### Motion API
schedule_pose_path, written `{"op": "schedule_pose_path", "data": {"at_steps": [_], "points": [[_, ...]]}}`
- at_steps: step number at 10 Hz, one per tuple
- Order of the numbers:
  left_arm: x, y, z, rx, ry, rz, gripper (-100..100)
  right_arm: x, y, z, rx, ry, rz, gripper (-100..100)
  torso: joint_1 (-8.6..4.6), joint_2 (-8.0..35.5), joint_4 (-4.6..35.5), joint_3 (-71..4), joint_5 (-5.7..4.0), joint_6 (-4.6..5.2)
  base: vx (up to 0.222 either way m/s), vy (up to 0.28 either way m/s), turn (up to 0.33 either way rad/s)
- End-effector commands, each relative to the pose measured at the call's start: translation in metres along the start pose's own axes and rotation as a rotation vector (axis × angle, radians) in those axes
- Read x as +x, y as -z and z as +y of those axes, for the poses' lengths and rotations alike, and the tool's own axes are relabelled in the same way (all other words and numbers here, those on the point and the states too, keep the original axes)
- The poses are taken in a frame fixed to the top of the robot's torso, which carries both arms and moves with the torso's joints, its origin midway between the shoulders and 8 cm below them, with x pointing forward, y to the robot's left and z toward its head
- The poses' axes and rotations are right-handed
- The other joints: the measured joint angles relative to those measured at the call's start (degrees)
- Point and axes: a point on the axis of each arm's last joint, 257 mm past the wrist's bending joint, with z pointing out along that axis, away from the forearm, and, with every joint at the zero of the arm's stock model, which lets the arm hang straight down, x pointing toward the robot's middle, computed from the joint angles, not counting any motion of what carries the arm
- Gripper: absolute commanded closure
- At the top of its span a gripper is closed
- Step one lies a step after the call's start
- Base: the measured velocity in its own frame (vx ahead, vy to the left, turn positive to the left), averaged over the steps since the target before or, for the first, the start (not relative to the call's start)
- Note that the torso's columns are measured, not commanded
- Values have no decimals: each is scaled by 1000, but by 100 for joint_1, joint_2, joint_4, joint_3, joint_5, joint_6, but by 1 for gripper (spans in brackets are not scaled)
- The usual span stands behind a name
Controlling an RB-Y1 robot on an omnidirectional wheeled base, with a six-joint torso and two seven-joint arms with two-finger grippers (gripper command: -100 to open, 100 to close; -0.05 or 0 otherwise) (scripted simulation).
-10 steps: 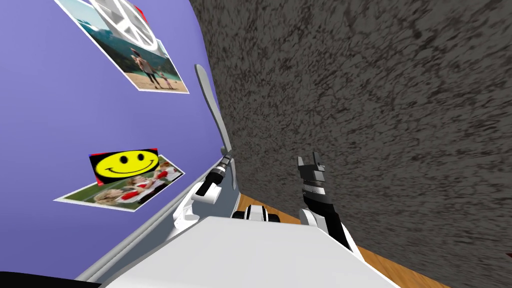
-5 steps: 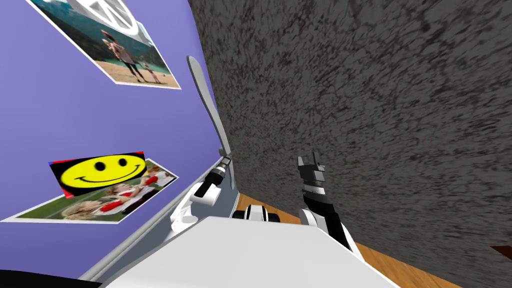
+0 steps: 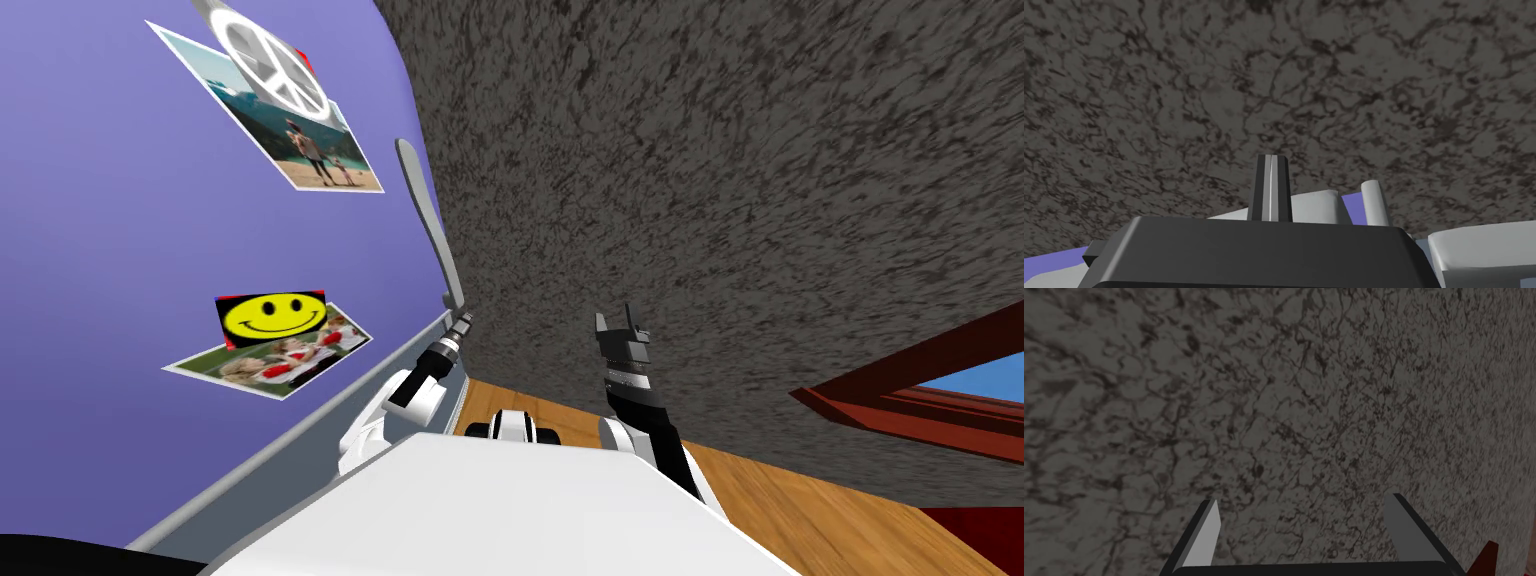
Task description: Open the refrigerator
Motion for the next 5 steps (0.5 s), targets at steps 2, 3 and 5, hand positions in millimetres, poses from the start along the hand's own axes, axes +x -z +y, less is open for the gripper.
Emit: {"op": "schedule_pose_path", "data": {"at_steps": [2, 3, 5], "points": [[34, 13, -21, 40, 17, 81, 100, 0, 0, 0, 0, 0, 0, 0, -24, 6, 2, 4, -8, 1, -175, -136, -158], [25, 6, -17, 33, 12, 67, 100, 0, 0, 0, 0, 0, 0, 0, -35, 18, 6, 12, -11, 1, -83, -72, -29], [11, 6, -14, 8, 29, 39, -100, 0, 0, 0, 1, 1, 0, 0, 27, -49, -12, -27, 6, -4, 123, 76, 128]]}}
